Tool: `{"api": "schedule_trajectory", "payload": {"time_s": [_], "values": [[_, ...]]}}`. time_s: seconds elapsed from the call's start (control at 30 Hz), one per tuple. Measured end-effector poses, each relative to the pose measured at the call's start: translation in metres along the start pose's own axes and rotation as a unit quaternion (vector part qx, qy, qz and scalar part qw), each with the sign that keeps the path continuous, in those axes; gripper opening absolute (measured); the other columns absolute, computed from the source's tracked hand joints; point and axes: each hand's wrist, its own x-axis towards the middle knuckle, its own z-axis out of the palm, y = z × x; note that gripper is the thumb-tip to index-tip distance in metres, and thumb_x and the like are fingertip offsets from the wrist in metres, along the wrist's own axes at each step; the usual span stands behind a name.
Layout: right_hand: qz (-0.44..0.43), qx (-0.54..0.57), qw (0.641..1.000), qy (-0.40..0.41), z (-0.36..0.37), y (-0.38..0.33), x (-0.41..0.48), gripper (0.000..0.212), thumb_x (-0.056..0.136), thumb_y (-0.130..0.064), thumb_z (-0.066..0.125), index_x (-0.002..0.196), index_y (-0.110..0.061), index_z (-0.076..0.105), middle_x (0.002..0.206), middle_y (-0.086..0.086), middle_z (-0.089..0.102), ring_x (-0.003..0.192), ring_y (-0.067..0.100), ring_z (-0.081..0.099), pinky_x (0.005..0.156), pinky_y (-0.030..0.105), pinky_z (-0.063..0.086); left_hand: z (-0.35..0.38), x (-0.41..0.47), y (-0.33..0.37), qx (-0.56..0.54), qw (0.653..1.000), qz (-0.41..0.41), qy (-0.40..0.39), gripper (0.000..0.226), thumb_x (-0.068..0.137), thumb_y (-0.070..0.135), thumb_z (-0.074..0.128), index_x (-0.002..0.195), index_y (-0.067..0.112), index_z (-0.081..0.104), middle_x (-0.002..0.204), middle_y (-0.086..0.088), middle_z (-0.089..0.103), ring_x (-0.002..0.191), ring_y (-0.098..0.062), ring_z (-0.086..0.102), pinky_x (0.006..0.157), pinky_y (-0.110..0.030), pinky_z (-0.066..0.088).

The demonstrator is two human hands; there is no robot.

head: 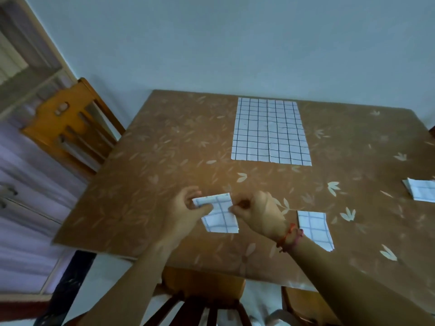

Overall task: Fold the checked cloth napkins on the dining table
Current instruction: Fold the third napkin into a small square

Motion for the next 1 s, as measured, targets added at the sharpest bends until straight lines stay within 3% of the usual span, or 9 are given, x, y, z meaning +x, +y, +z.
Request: {"api": "schedule_trajectory", "payload": {"time_s": [0.07, 0.13, 0.23, 0.37, 0.57, 0.77, 0.9, 1.0], "values": [[0.002, 0.076, 0.996, 0.036, 0.01, 0.001, 0.0, 0.023, 0.083, -0.028, 0.075, 0.075, -0.006, 0.074, 0.071, 0.006, 0.073, 0.07, 0.023, 0.07, 0.069, 0.038, 0.058, -0.015, -0.001, -0.008, -0.049, 0.998, -0.048, 0.007, 0.025, 0.08, 0.014, 0.078, 0.096, 0.028, 0.065, 0.095, 0.011, 0.07, 0.093, -0.006, 0.065, 0.071, -0.02, 0.05], [0.022, 0.15, 0.987, 0.047, 0.017, -0.006, 0.001, 0.021, 0.08, -0.021, 0.079, 0.069, -0.004, 0.074, 0.064, 0.005, 0.073, 0.063, 0.021, 0.071, 0.067, 0.042, 0.06, -0.03, -0.003, -0.015, -0.045, 0.997, -0.061, 0.012, 0.016, 0.082, 0.011, 0.075, 0.087, 0.025, 0.07, 0.086, 0.008, 0.074, 0.088, -0.01, 0.069, 0.068, -0.02, 0.051], [0.05, 0.215, 0.975, 0.023, 0.032, -0.022, -0.002, 0.02, 0.081, -0.013, 0.079, 0.065, -0.003, 0.073, 0.059, 0.006, 0.071, 0.054, 0.018, 0.068, 0.059, 0.034, 0.06, -0.048, -0.011, -0.023, -0.042, 0.996, -0.08, 0.026, 0.014, 0.083, 0.007, 0.074, 0.081, 0.02, 0.07, 0.078, 0.006, 0.074, 0.082, -0.015, 0.071, 0.063, -0.021, 0.054], [0.068, 0.284, 0.956, -0.013, 0.063, -0.042, -0.001, 0.017, 0.082, -0.008, 0.077, 0.066, -0.004, 0.074, 0.061, 0.012, 0.071, 0.052, 0.019, 0.063, 0.053, 0.029, 0.057, -0.081, -0.017, -0.035, -0.029, 0.993, -0.092, 0.064, 0.01, 0.081, 0.009, 0.076, 0.088, 0.014, 0.071, 0.088, -0.001, 0.073, 0.083, -0.014, 0.07, 0.067, -0.024, 0.057], [0.09, 0.324, 0.941, -0.036, 0.098, -0.077, 0.013, 0.016, 0.082, -0.005, 0.077, 0.073, 0.008, 0.073, 0.058, 0.012, 0.069, 0.044, 0.012, 0.061, 0.046, 0.021, 0.051, -0.124, -0.019, -0.053, -0.016, 0.989, -0.105, 0.103, 0.01, 0.079, 0.008, 0.076, 0.087, 0.013, 0.073, 0.086, -0.001, 0.074, 0.079, -0.015, 0.071, 0.073, -0.033, 0.06], [0.12, 0.355, 0.926, -0.041, 0.131, -0.093, 0.038, 0.017, 0.081, -0.003, 0.078, 0.082, 0.011, 0.069, 0.069, 0.024, 0.07, 0.056, 0.028, 0.065, 0.061, 0.042, 0.059, -0.156, 0.001, -0.071, 0.005, 0.99, -0.099, 0.097, 0.012, 0.081, 0.007, 0.074, 0.082, 0.02, 0.072, 0.083, 0.001, 0.075, 0.076, -0.015, 0.072, 0.074, -0.036, 0.06], [0.148, 0.351, 0.924, -0.036, 0.151, -0.096, 0.065, 0.017, 0.079, -0.006, 0.08, 0.084, 0.005, 0.069, 0.065, 0.014, 0.071, 0.05, 0.015, 0.067, 0.051, 0.027, 0.055, -0.165, 0.028, -0.087, 0.021, 0.989, -0.112, 0.09, 0.007, 0.081, 0.008, 0.074, 0.085, 0.013, 0.074, 0.082, -0.001, 0.074, 0.073, -0.016, 0.072, 0.069, -0.035, 0.061], [0.169, 0.331, 0.928, -0.023, 0.167, -0.092, 0.088, 0.016, 0.078, -0.008, 0.081, 0.074, -0.002, 0.067, 0.063, 0.012, 0.071, 0.05, 0.015, 0.067, 0.049, 0.027, 0.056, -0.166, 0.054, -0.103, 0.042, 0.99, -0.104, 0.088, 0.005, 0.081, 0.005, 0.073, 0.085, 0.008, 0.073, 0.08, -0.003, 0.073, 0.071, -0.016, 0.07, 0.059, -0.026, 0.058]]}}
